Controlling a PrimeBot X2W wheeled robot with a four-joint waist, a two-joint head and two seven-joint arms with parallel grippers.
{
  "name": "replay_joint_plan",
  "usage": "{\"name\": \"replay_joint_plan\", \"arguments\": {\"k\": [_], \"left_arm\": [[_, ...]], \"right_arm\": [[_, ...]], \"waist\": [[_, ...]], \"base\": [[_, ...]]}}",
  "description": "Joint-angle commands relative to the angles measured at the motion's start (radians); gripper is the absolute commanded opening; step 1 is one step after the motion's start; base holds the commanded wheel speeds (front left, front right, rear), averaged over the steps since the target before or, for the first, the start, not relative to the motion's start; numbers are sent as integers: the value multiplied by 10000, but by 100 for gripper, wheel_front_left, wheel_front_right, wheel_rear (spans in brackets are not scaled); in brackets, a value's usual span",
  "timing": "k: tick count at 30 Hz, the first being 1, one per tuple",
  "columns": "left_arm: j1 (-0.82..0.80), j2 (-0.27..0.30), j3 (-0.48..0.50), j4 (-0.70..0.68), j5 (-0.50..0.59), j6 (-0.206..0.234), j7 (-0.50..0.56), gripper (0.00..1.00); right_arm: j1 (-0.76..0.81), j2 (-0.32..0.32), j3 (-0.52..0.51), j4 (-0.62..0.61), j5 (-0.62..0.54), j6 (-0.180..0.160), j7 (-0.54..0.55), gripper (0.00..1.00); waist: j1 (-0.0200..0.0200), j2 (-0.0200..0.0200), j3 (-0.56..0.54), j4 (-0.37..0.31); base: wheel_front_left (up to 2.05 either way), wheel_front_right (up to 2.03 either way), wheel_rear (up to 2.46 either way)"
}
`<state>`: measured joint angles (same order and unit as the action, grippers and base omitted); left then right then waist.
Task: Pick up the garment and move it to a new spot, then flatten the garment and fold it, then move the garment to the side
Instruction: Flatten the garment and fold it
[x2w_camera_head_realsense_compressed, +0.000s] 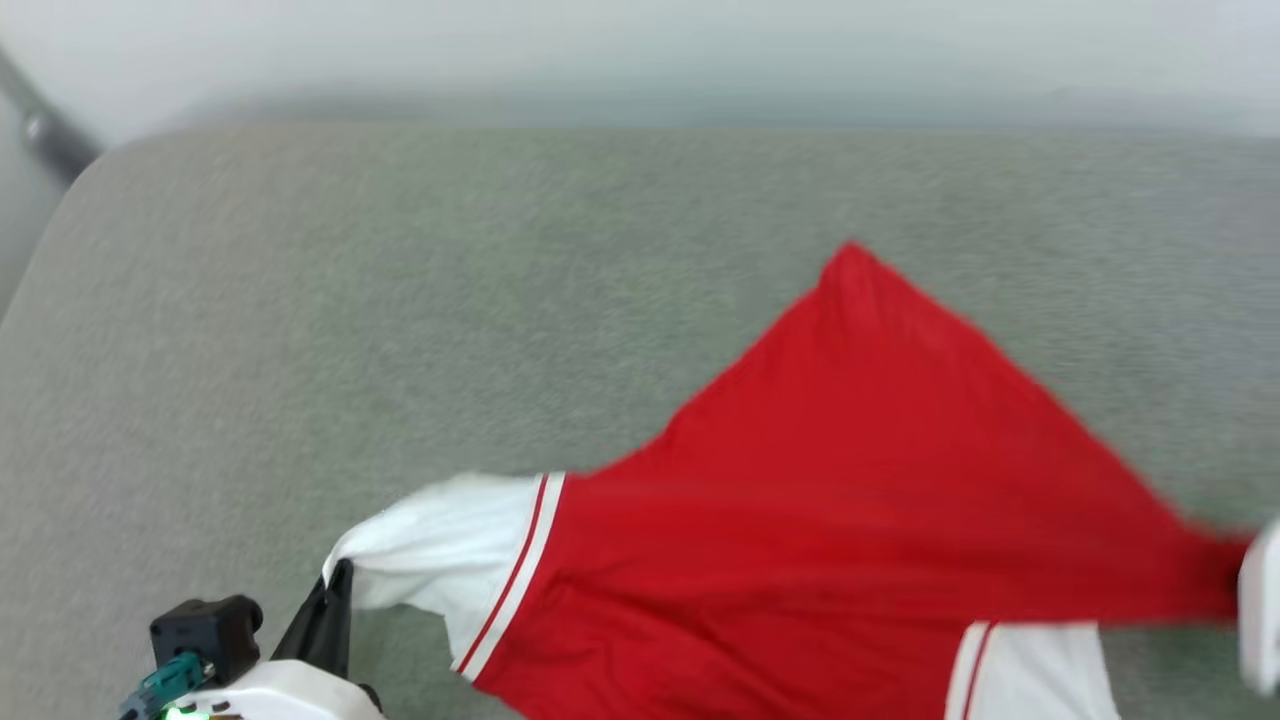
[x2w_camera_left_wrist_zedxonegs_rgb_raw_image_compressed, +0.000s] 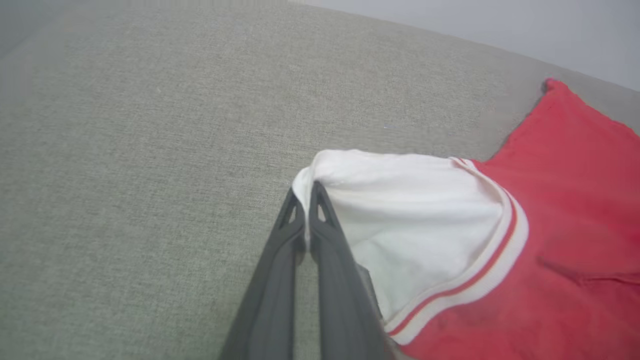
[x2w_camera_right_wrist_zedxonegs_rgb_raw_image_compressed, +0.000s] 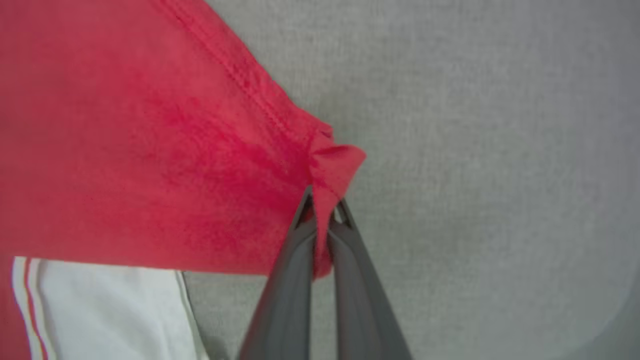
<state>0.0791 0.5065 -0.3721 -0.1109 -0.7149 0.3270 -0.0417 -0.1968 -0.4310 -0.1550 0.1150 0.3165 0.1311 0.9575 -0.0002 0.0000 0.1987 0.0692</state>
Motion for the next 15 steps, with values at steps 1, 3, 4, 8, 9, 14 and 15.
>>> {"name": "replay_joint_plan", "arguments": {"k": [1, 3, 4, 8, 9, 14, 15], "left_arm": [[223, 80, 56, -116, -15, 111, 87, 0], [351, 130, 70, -221, -50, 235, 184, 0], [416, 178, 38, -252, -29, 285, 270, 0], [566, 277, -110, -423, 59, 449, 569, 0], [595, 312, -124, -449, 77, 495, 619, 0], [688, 371, -197, -673, 79, 614, 809, 0], [665, 412, -225, -710, 134, 631, 840, 0]], "right_arm": [[951, 381, -254, -305, -106, -7, 1, 0], [1987, 1013, -678, -395, -38, -9, 70, 0], [2445, 1226, -754, -478, -139, -7, -13, 0], [3685, 2201, -1171, -486, -21, -7, -264, 100], [3802, 2405, -1270, -526, 26, -9, -461, 100], [3679, 2792, -1653, -996, 155, -7, -2204, 100], [3525, 2741, -1633, -1083, 127, -7, -2694, 100]], "waist": [[2, 0, -617, -661], [2, 0, -754, -812], [2, 0, -821, -871], [2, 0, -970, -1025], [2, 0, -985, -1072], [2, 0, -993, -1187], [2, 0, -959, -1197]], "base": [[0, 0, 0], [0, 0, 0], [0, 0, 0], [0, 0, 0], [0, 0, 0], [0, 0, 0], [0, 0, 0]]}}
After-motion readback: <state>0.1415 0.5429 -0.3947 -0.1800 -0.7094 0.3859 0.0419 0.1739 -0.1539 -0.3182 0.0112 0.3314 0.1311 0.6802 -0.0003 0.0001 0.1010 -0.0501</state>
